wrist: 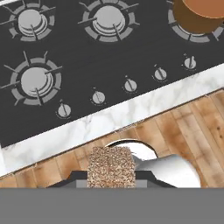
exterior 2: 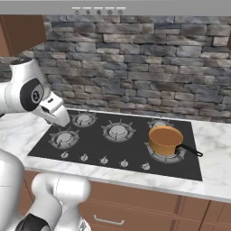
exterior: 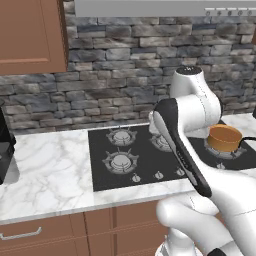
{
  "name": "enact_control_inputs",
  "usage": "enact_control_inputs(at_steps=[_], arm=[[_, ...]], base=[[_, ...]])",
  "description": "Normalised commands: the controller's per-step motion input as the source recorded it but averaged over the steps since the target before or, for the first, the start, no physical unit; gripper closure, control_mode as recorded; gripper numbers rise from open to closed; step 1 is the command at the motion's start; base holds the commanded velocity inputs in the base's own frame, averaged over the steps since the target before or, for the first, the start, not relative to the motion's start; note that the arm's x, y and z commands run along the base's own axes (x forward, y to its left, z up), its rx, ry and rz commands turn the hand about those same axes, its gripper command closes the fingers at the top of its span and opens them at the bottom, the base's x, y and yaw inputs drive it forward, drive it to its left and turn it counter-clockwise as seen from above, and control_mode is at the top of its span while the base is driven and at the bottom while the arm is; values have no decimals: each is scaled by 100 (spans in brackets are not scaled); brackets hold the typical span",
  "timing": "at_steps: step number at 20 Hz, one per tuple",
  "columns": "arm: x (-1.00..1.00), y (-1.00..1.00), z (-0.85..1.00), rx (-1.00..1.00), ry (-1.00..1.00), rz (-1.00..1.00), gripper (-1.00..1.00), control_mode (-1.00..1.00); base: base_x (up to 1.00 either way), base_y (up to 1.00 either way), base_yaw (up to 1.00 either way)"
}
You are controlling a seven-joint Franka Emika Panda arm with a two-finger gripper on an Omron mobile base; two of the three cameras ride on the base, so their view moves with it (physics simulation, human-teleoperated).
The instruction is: Pick up the sugar cube(s) and place them in the saucepan with hot chocolate.
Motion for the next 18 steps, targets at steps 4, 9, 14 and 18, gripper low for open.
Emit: enact_control_inputs(at_steps=[4, 9, 14, 18], arm=[[0, -100, 2, -13, 4, -7, 100, -100], [7, -100, 4, 6, 0, -7, 100, -100], [27, -100, 1, 17, 3, -3, 100, -100], [37, -100, 0, 7, 7, -4, 100, -100]], base=[[0, 0, 0], [0, 0, 0], [0, 0, 0], [0, 0, 0]])
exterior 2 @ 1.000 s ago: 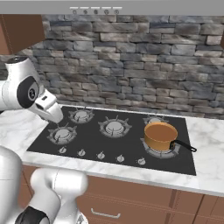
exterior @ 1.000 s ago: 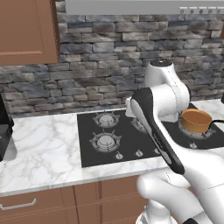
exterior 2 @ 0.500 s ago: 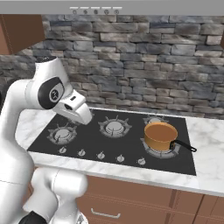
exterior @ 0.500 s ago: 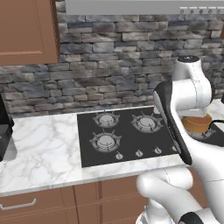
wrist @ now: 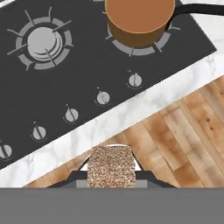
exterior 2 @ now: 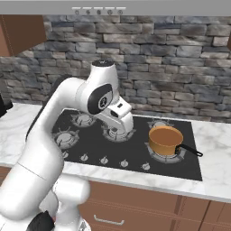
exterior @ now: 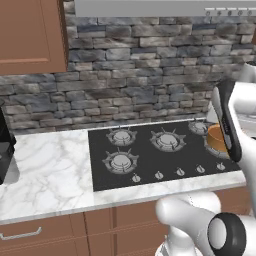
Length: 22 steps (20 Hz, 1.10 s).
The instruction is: Pick up the sugar cube(s) and place them in the saucepan with hot chocolate.
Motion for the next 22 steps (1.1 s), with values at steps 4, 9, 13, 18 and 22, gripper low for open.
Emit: enact_control_inputs(at_steps=[4, 9, 13, 18, 22], arm=[[25, -78, 0, 12, 1, -3, 100, -100], [63, -71, -8, 1, 1, -1, 100, -100], [61, -44, -21, -1, 8, -1, 100, -100], [67, -58, -51, -3, 8, -4, 100, -100], [68, -58, -36, -3, 10, -1, 100, -100]], base=[[0, 0, 0], [0, 0, 0], [0, 0, 0], [0, 0, 0], [0, 0, 0]])
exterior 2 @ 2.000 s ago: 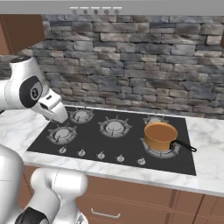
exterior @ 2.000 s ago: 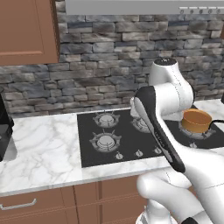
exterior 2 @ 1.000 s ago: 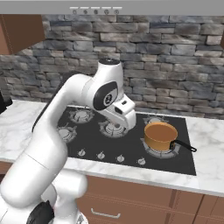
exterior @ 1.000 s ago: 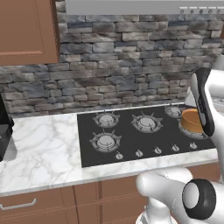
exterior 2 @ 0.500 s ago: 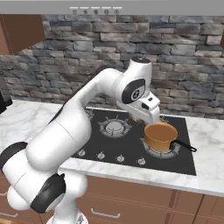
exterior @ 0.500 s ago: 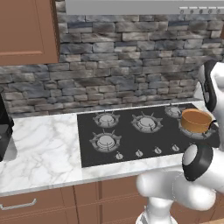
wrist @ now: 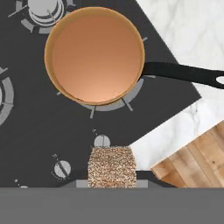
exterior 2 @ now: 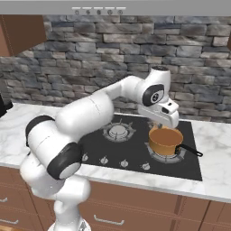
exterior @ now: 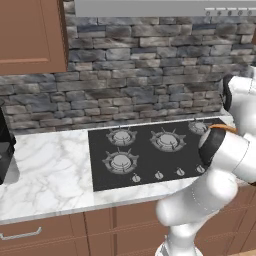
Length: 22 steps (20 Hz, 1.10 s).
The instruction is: Pick up the sugar cube(s) and place them in the saucepan with hot chocolate.
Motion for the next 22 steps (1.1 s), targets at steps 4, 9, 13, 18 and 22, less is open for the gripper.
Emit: enact_control_inputs(at_steps=[4, 9, 13, 18, 22], arm=[[69, -39, -35, -1, 13, -1, 100, -100], [57, -21, -27, 3, 2, 0, 100, -100], [32, -24, -32, 3, 0, 0, 100, -100], [7, -10, -36, 2, 0, 0, 100, -100], [1, 0, -22, 3, 0, 0, 100, -100]], base=[[0, 0, 0], [0, 0, 0], [0, 0, 0], [0, 0, 0], [0, 0, 0]])
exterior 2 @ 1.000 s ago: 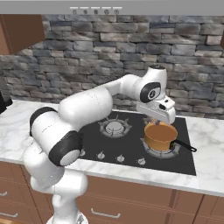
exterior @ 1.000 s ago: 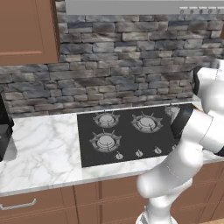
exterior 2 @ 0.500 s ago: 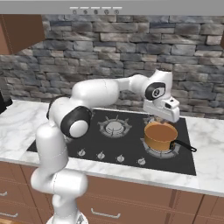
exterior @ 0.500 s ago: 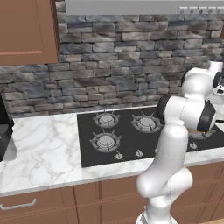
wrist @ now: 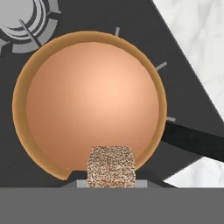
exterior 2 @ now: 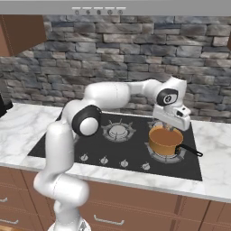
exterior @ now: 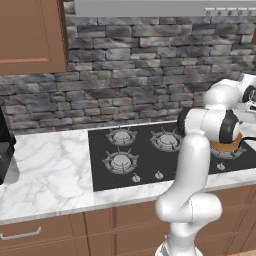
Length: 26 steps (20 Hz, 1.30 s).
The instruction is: Pick up the sugar cube(s) and place them in the saucepan with hot chocolate.
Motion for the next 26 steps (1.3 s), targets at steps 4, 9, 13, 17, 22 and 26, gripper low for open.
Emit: enact_control_inputs(at_steps=[4, 9, 13, 17, 22, 26], arm=[[15, 0, -19, 1, 0, 0, 100, -100], [15, 0, -12, 0, 0, 0, -100, -100], [1, 0, 0, 0, 0, 0, -100, -100], [0, 0, 0, 0, 0, 0, -100, -100], [-28, 67, 7, 0, 0, 0, -100, -100], [-49, 100, 27, 0, -11, 8, -100, -100]], base=[[0, 0, 0], [0, 0, 0], [0, 0, 0], [0, 0, 0], [0, 0, 0], [0, 0, 0]])
